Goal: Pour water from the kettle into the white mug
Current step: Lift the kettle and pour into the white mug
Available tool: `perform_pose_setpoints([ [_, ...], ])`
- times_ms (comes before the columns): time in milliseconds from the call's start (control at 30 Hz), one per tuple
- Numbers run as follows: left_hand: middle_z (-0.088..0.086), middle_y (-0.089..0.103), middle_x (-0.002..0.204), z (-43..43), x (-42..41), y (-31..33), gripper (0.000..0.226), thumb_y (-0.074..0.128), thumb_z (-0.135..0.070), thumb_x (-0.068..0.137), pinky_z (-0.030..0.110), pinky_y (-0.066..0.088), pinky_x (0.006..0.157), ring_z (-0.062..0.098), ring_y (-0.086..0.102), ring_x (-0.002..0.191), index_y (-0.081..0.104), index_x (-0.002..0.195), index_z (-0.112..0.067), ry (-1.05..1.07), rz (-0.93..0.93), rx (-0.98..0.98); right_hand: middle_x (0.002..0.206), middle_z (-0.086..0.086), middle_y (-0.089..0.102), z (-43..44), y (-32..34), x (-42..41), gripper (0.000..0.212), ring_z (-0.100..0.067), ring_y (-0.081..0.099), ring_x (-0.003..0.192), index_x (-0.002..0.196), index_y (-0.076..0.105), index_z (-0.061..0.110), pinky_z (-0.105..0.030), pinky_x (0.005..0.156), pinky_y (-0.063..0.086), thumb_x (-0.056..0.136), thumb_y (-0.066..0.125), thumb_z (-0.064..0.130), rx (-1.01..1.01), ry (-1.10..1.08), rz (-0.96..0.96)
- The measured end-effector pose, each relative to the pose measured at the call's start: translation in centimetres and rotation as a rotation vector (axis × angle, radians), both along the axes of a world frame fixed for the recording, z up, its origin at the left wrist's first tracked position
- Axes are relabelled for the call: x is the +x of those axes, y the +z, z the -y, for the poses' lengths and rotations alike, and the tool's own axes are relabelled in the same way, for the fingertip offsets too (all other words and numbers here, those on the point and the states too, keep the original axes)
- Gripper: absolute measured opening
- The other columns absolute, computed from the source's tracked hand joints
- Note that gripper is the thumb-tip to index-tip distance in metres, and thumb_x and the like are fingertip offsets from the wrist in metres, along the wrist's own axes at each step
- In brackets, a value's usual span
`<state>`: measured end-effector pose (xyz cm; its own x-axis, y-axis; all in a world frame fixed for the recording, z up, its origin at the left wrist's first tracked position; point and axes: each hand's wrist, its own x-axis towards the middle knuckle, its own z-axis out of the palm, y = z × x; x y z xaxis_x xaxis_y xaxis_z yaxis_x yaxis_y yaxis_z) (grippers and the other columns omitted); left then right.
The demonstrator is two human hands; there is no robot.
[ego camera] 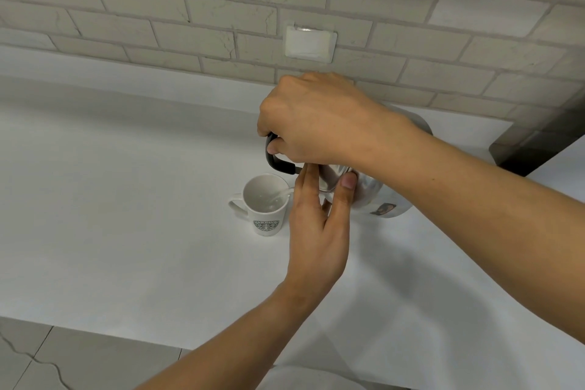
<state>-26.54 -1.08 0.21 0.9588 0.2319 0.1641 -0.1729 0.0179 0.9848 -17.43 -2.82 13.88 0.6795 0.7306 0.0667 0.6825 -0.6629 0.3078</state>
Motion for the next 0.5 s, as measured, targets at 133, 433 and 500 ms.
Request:
perform_pose_setpoints([
  [133,-0.026,0.061,0.133,-0.2,0.1,-0.5,0.039,0.053,-0.053,0.103,0.0,0.043,0.091,-0.007,0.056,0.128,0.049,0.142,-0.051,-0.004,-0.009,0.031,0.099,-0.005,0.07,0.2,-0.3,0.3,0.016,-0.034,0.069,0.086,0.107,0.075,0.02,-0.029,0.055,0.039,0.095,0.066,0.024,0.025,0.03,-0.004],
  [433,-0.011,0.052,0.154,-1.1,0.8,-1.1,0.055,0.056,-0.044,0.107,0.037,0.044,0.117,0.006,0.046,0.146,0.042,0.159,-0.032,-0.082,-0.017,0.244,0.106,0.0,0.073,3.5,-1.0,0.5,0.027,-0.029,0.068,0.101,0.12,0.075,0.03,-0.044,0.078,0.057,0.097,0.065,0.041,0.251,-0.018,-0.137],
  [500,-0.01,0.05,0.157,-1.3,1.0,-1.1,0.058,0.056,-0.043,0.107,0.03,0.041,0.118,0.002,0.044,0.147,0.04,0.161,-0.03,-0.101,-0.021,0.303,0.108,0.002,0.073,4.7,-1.4,0.4,0.031,-0.025,0.066,0.104,0.125,0.074,0.03,-0.042,0.081,0.056,0.097,0.067,0.041,0.367,-0.022,-0.162],
])
